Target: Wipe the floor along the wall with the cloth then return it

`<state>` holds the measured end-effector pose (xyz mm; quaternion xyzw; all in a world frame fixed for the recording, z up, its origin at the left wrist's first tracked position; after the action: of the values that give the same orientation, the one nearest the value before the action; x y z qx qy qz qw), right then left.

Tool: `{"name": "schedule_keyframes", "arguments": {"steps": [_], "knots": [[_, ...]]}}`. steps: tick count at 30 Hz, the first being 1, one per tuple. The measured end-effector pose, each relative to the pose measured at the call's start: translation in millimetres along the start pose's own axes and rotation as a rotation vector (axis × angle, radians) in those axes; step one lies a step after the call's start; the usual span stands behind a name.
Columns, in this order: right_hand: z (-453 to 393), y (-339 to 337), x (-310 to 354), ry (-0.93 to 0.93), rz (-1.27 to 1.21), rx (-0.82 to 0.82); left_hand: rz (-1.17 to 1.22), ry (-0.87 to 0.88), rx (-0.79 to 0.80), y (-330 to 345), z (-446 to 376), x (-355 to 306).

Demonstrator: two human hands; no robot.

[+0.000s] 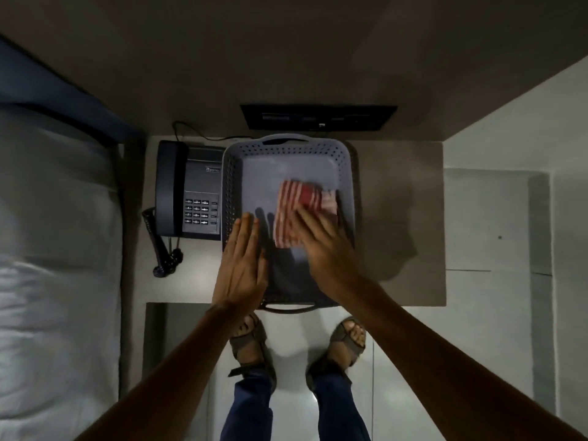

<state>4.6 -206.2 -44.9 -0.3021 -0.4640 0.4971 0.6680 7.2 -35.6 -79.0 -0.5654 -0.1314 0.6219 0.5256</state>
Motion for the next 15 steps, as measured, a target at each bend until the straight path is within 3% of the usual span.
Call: {"name": "schedule_keyframes", "arguments": {"steps": [3, 10, 15], "knots": [[1.8, 57.9, -5.7, 0.072, 0.197, 0.275, -0.008, 0.024, 0.029, 9.5, -18.3, 6.3], [5.1, 69.2, 9.1, 0.209, 0.150, 0.238, -0.102, -0.033, 0.128, 40.1, -26.7, 16.0], [6.1, 49.6, 11.5, 0.229, 0.056, 0.304, 0.026, 0.006, 0.107, 16.1, -19.3, 7.5]]}}
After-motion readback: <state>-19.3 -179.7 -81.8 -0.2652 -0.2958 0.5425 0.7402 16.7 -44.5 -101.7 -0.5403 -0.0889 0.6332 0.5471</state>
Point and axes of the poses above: each hand's wrist, its own z-axis away from the middle knuckle, its own y-axis out of the palm, x = y × z, the point moved 7 cm from there along -z, towards the middle knuckle, and after that the axes turned 8 degrees about y, right-handed, at the moved point
